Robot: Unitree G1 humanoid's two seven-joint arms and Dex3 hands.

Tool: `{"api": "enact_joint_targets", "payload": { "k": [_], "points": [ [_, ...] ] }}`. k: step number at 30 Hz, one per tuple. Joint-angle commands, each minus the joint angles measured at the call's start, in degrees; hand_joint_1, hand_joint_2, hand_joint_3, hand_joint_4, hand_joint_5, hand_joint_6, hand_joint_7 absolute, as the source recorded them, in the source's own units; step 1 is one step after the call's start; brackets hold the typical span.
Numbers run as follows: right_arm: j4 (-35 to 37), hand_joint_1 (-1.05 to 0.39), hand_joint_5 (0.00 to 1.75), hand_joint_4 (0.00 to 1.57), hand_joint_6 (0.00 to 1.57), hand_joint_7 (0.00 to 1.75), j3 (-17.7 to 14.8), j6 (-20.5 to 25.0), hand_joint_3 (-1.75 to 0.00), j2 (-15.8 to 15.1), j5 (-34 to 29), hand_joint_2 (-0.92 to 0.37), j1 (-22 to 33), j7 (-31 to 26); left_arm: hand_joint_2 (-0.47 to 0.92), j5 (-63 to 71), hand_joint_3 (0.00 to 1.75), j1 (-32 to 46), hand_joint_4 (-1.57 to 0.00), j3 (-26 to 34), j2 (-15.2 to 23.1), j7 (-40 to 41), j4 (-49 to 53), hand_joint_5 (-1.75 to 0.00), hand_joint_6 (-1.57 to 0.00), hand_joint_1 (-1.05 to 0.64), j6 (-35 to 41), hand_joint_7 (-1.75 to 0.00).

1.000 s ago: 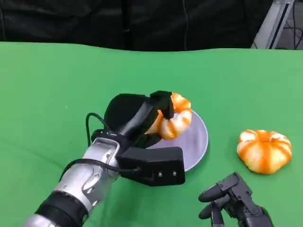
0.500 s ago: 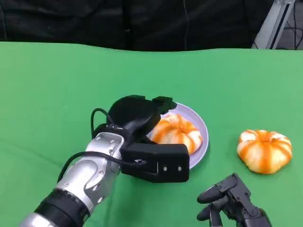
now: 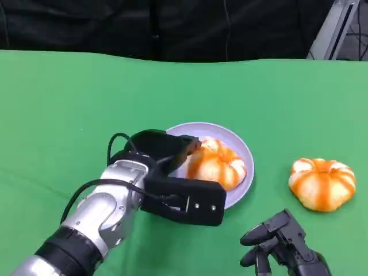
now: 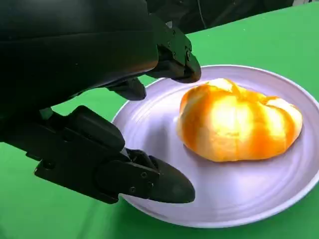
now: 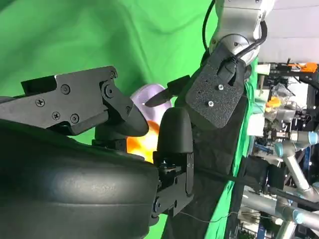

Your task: Grasp the bread from the table and place it into the plate.

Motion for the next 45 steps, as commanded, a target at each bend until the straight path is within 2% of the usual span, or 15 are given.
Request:
{"api": "enact_joint_targets", "payload": {
  "k": [1, 15, 19, 26, 29, 35, 40, 42, 45],
  "points": [
    [-0.9, -0.03, 1.75, 0.2, 0.09, 1.75, -0.5, 0.2, -1.01, -0.2, -0.1, -0.92, 0.3, -0.5, 0.92, 0.5, 0.27, -0.9, -0.14, -0.2, 0.8, -0.7, -0.7, -0.47, -0.22, -0.86, 0.6, -0.1],
    [-0.2, -0.03, 1.75, 0.2, 0.09, 1.75, -0.5, -0.5, -0.99, -0.5, -0.9, -0.92, 0.0, -1.3, 0.92, -0.7, 0.28, 0.8, -0.12, 1.2, 3.1, 0.1, -4.4, -0.48, -0.21, -0.85, -0.3, -0.08],
    [-0.5, -0.03, 1.75, 0.21, 0.1, 1.75, -0.3, 0.0, -1.0, -0.3, -0.8, -0.92, 0.0, -1.2, 0.92, -6.2, 0.28, 8.5, -0.12, 9.0, 9.8, 2.6, -16.3, -0.57, -0.2, -0.81, -6.0, -0.06],
    [-0.3, -0.02, 1.75, 0.21, 0.09, 1.75, -0.3, -0.3, -0.99, -0.4, -0.4, -0.92, -0.2, -1.2, 0.92, -15.2, 0.3, 16.8, -0.14, 17.1, 12.6, 4.4, -22.1, -0.73, -0.24, -0.78, -13.8, -0.07],
    [-0.2, -0.02, 1.75, 0.21, 0.09, 1.75, -0.5, -0.2, -1.01, -0.7, 0.1, -0.92, -0.4, -0.9, 0.92, -22.4, 0.29, 23.0, -0.2, 22.0, 11.5, 7.6, -23.1, -0.75, -0.29, -0.74, -20.2, -0.09],
    [-0.1, -0.05, 1.75, 0.22, 0.09, 1.75, -0.9, -0.5, -0.96, -0.9, 0.3, -0.92, -0.7, -0.7, 0.92, -33.5, 0.22, 30.6, -0.49, 28.7, 7.5, 12.6, -19.8, -0.74, -0.55, -0.53, -33.8, -0.14],
    [-0.3, -0.02, 1.75, 0.22, 0.1, 1.75, -0.8, -0.5, -0.99, -0.7, 0.3, -0.92, -0.5, -0.8, 0.92, -44.0, 0.29, 34.3, -0.78, 33.4, 3.7, 13.0, -12.0, -1.0, -0.97, -0.24, -46.9, -0.34],
    [-0.3, -0.03, 1.75, 0.23, 0.1, 1.75, -0.8, -0.6, -0.99, -0.7, 0.3, -0.92, -0.5, -0.8, 0.91, -46.7, 0.32, 35.2, -0.8, 34.2, 2.6, 12.0, -11.1, -1.05, -1.01, -0.22, -48.5, -0.37],
    [-0.7, -0.03, 1.75, 0.23, 0.1, 1.75, -1.2, 0.0, -0.99, -0.9, 0.5, -0.92, -0.4, -0.6, 0.69, -48.1, 0.81, 38.1, -0.82, 35.0, 0.6, 12.2, -10.9, -1.27, -0.93, -0.16, -51.1, -0.75]
  ]
}}
